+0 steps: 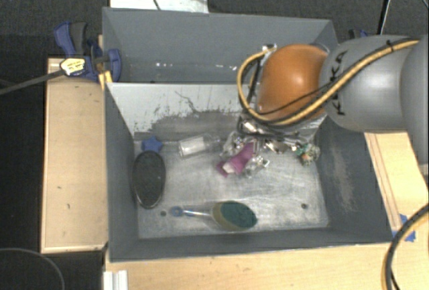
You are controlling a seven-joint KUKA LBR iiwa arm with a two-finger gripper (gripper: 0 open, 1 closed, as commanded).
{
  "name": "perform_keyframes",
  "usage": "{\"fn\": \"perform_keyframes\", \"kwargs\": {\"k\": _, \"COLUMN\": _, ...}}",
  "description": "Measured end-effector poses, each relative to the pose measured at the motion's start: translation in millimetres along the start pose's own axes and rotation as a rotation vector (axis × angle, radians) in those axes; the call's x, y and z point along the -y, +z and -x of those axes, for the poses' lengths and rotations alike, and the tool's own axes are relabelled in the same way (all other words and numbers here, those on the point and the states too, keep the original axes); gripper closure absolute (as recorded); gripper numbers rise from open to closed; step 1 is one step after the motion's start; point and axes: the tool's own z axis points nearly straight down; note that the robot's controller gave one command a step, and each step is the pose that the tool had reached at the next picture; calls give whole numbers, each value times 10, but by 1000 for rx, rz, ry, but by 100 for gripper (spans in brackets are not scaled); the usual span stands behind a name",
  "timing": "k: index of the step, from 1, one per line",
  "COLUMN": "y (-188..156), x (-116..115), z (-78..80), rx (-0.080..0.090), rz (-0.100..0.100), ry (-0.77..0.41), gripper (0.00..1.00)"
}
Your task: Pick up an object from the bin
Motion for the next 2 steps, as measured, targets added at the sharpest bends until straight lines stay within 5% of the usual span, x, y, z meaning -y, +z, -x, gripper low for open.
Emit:
{"fn": "perform_keyframes", "kwargs": {"k": 1, "y": -747, "x": 15, "z": 25, "rx": 0, "rz": -3, "ry": 8, "gripper": 100}}
{"fn": "perform_keyframes", "kwargs": {"k": 2, "y": -966, "x": 21, "z": 37, "rx": -3, "rz": 0, "ry": 17, "gripper": 100}}
